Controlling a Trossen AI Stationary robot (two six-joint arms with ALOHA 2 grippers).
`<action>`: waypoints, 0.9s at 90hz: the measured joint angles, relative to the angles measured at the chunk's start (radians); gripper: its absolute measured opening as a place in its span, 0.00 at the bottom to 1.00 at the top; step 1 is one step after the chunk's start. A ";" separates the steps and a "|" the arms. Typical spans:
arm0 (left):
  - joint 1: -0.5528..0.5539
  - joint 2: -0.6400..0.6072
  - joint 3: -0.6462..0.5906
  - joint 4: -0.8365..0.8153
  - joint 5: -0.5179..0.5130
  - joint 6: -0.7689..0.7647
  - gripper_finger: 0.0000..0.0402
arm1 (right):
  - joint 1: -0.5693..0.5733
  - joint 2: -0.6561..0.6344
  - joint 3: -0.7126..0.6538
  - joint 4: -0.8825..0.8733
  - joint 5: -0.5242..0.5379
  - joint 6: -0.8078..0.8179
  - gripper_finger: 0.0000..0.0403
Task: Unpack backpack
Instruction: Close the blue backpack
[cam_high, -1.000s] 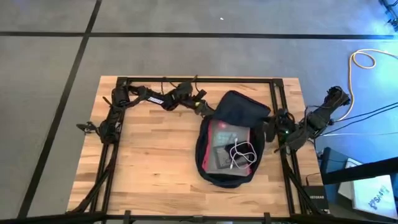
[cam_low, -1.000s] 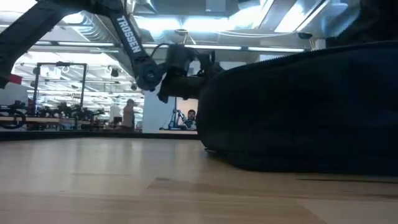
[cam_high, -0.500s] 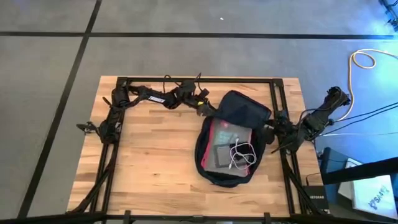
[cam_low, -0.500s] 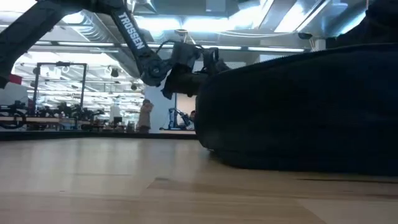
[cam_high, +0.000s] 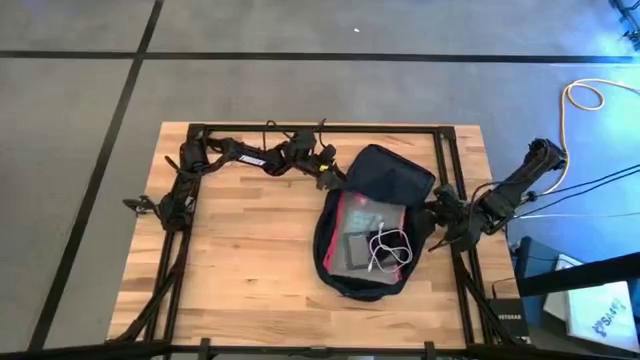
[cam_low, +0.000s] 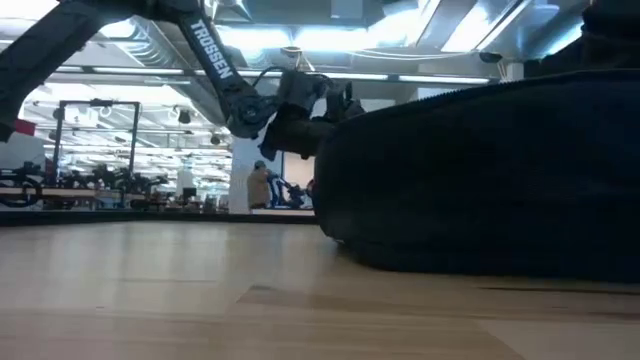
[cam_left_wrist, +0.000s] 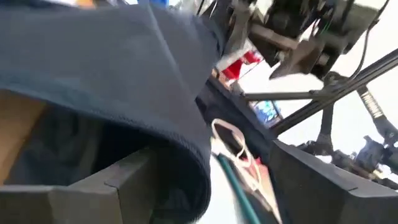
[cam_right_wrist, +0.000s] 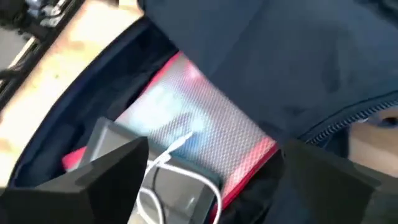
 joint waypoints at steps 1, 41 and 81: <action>0.000 0.000 0.000 -0.007 0.000 0.003 0.68 | 0.000 0.004 0.002 -0.006 0.003 0.004 0.86; -0.025 0.000 0.000 -0.053 -0.048 0.082 0.68 | -0.003 0.052 0.087 -0.174 -0.015 0.095 0.79; -0.025 0.000 -0.001 -0.050 -0.006 0.069 0.68 | -0.288 0.152 0.086 -0.147 -0.116 -0.046 0.78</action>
